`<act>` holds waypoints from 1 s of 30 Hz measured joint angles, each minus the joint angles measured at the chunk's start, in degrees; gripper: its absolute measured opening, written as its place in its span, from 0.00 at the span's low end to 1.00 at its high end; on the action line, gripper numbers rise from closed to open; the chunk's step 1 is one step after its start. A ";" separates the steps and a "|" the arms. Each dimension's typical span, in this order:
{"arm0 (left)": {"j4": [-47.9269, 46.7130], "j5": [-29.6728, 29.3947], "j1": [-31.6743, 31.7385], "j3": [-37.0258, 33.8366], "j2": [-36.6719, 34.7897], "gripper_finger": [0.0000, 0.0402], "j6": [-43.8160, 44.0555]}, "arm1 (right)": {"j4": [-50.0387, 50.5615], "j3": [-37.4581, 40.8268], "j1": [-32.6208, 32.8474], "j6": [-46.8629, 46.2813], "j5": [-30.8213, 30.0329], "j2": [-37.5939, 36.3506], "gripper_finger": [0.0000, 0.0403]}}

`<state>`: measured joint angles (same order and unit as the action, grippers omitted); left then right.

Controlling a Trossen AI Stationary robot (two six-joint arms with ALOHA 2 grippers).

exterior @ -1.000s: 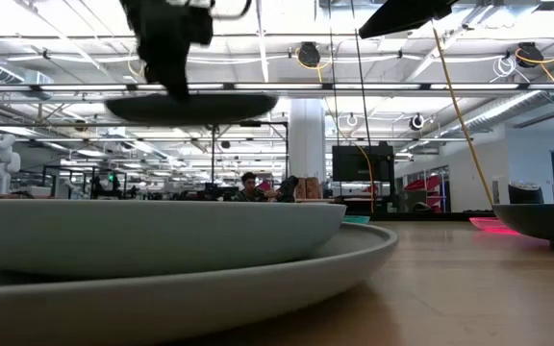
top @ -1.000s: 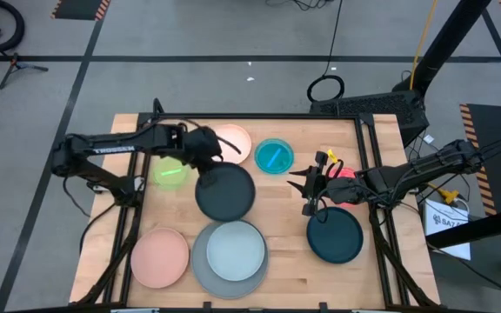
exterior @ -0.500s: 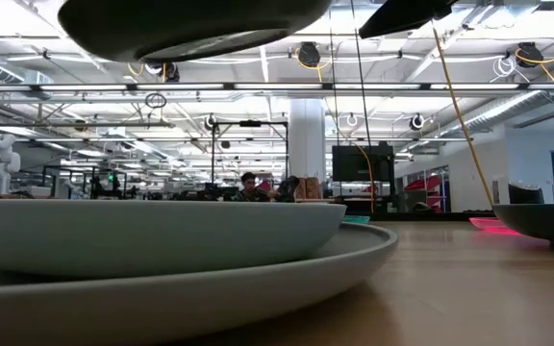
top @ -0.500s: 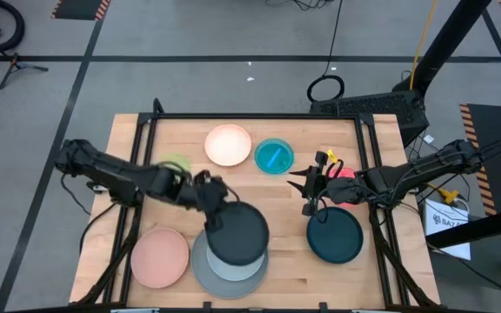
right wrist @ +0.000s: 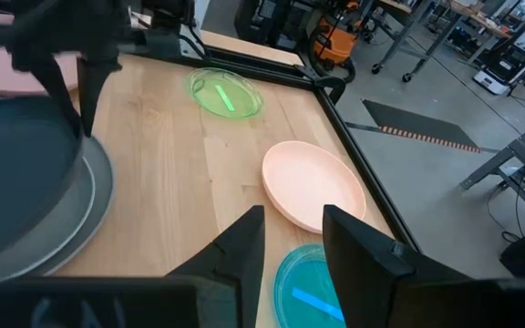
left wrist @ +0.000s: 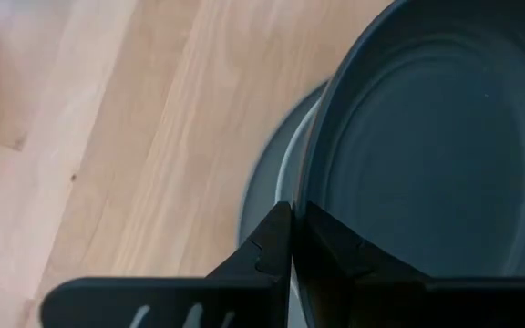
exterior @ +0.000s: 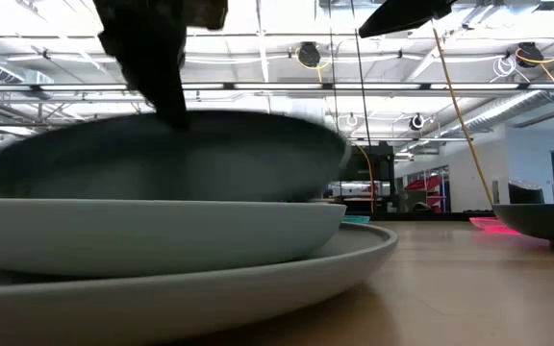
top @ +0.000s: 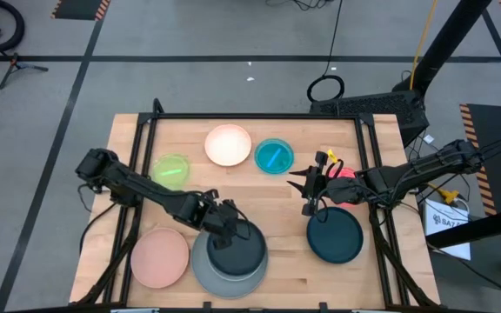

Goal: Stack plastic plates
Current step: Stack the left black plate on top of the white plate

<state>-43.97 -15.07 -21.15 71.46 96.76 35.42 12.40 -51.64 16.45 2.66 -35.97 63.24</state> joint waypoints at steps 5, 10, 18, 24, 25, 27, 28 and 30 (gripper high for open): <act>0.25 0.00 0.00 0.00 0.58 0.06 -0.24 | -0.12 0.00 0.00 0.00 0.00 0.00 0.27; 0.16 0.02 0.00 0.00 0.58 0.07 -0.35 | -0.13 0.00 0.00 0.00 0.02 0.00 0.27; 0.08 0.93 0.00 0.00 0.58 0.07 -1.03 | -0.13 0.00 0.00 -0.02 0.02 0.00 0.27; 0.05 1.70 0.07 0.00 0.58 0.07 -0.80 | -0.13 0.00 0.02 -0.02 0.02 0.00 0.27; 0.05 1.70 0.07 0.00 0.58 0.07 -0.79 | -0.13 0.00 0.00 -0.02 0.02 0.00 0.27; 0.12 1.70 0.07 0.00 0.58 0.07 -0.78 | -0.13 0.00 0.00 -0.02 0.02 0.00 0.27; 0.21 1.70 0.07 0.00 0.58 0.09 -0.77 | -0.13 0.00 0.01 -0.02 0.02 0.00 0.27; 0.33 1.70 0.07 0.00 0.58 0.13 -0.75 | -0.13 0.00 0.01 -0.02 0.02 0.00 0.27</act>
<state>-43.64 -13.37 -21.08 71.46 97.34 34.67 12.27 -51.64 16.46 2.63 -35.94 63.24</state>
